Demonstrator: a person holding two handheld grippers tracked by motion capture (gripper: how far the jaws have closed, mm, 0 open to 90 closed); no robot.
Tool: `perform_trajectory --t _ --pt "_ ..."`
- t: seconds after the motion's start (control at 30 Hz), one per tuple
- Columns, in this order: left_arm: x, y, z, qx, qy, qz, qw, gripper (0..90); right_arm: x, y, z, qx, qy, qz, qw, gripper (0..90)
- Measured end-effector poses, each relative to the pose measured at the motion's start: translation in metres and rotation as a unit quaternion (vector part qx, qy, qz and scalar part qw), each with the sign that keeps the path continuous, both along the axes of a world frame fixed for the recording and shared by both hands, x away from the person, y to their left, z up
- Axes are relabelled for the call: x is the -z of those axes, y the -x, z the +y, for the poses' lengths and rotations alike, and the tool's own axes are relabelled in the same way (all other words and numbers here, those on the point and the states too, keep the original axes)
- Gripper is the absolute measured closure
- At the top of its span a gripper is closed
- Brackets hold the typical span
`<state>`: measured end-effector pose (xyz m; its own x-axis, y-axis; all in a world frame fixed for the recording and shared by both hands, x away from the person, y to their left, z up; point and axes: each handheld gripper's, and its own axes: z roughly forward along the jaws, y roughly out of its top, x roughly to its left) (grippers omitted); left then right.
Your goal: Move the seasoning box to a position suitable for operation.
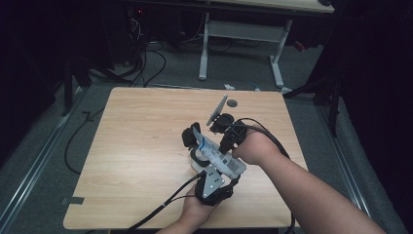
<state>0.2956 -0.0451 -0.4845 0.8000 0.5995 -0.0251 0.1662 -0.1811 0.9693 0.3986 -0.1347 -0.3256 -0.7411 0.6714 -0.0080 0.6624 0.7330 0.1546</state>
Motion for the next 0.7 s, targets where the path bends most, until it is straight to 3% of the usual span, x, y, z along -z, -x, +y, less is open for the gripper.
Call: perform_trajectory --t 0.7 --pt "-0.0001 -0.0006 0.0002 -0.003 -0.001 -0.005 1.0000 53.5 -0.0003 0.0002 0.0015 -0.004 0.002 -0.003 1.0000 90.0"
